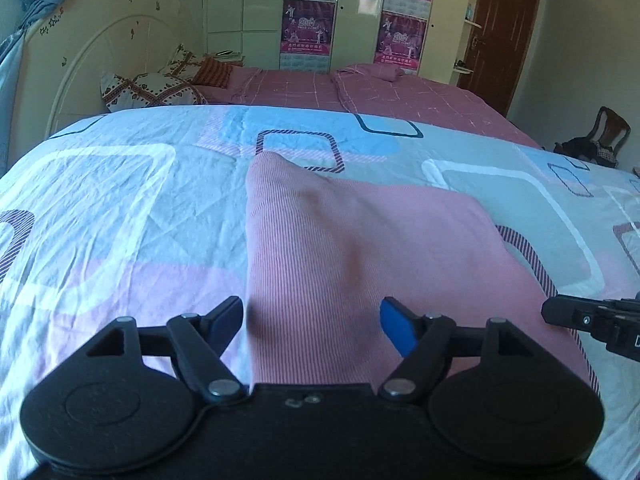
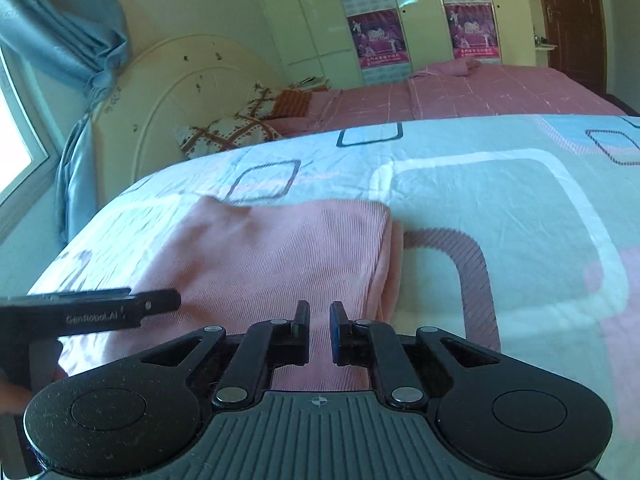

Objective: Fold small clothes

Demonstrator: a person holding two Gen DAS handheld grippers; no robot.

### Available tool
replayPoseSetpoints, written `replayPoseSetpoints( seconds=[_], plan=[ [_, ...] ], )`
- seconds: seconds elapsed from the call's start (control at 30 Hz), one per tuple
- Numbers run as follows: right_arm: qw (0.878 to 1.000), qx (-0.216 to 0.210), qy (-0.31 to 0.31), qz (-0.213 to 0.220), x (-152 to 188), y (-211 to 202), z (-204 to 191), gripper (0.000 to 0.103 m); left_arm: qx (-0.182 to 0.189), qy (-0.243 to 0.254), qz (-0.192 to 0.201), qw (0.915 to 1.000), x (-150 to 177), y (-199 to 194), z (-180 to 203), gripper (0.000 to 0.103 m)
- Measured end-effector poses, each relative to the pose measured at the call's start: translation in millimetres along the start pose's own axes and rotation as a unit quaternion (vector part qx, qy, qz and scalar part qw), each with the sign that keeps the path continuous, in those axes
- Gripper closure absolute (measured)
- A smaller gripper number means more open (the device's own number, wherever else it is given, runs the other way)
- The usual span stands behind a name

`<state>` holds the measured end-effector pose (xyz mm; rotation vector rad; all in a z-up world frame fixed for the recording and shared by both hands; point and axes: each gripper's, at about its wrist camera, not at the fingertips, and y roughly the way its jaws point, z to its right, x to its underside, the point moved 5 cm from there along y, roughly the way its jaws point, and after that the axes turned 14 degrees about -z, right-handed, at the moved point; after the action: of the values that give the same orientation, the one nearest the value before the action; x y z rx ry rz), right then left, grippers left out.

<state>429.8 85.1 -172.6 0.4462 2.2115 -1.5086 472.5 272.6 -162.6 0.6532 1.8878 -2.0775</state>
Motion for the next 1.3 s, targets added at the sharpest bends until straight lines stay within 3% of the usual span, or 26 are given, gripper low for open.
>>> replayPoseSetpoints(
  seconds=[0.17, 0.47, 0.6, 0.83, 1.07, 1.17, 1.23, 1.3],
  plan=[
    [0.998, 0.061, -0.005, -0.023, 40.6, 7.3, 8.7, 0.093, -0.003, 0.007, -0.008, 0.9999, 30.7, 0.3, 11.5, 0.019],
    [0.997, 0.041, 0.060, -0.029, 47.7, 25.0, 25.5, 0.093, -0.007, -0.022, -0.020, 0.9995, 34.2, 0.4, 10.5, 0.001],
    [0.997, 0.035, 0.064, -0.030, 48.9, 23.0, 27.8, 0.093, -0.021, -0.031, -0.034, 0.9987, 36.7, 0.8, 13.4, 0.001],
    [0.997, 0.037, 0.058, -0.034, 54.8, 20.1, 24.7, 0.090, -0.046, -0.095, -0.060, 0.9926, 47.2, -5.1, 14.2, 0.001],
    [0.996, 0.081, 0.028, -0.031, 68.6, 14.9, 11.4, 0.080, -0.099, -0.078, -0.050, 0.9908, 68.5, -14.7, 29.2, 0.001],
    [0.995, 0.093, 0.025, -0.035, 70.7, 19.0, 12.9, 0.069, -0.121, -0.072, -0.050, 0.9888, 71.3, -18.9, 34.0, 0.001],
    [0.995, 0.082, 0.040, -0.044, 69.2, 18.4, 16.8, 0.066, -0.124, -0.074, -0.059, 0.9878, 72.1, -19.9, 35.6, 0.001],
    [0.994, 0.084, 0.046, -0.049, 69.6, 15.0, 18.1, 0.051, -0.116, -0.083, -0.069, 0.9874, 73.2, -21.5, 34.8, 0.001]
  ],
)
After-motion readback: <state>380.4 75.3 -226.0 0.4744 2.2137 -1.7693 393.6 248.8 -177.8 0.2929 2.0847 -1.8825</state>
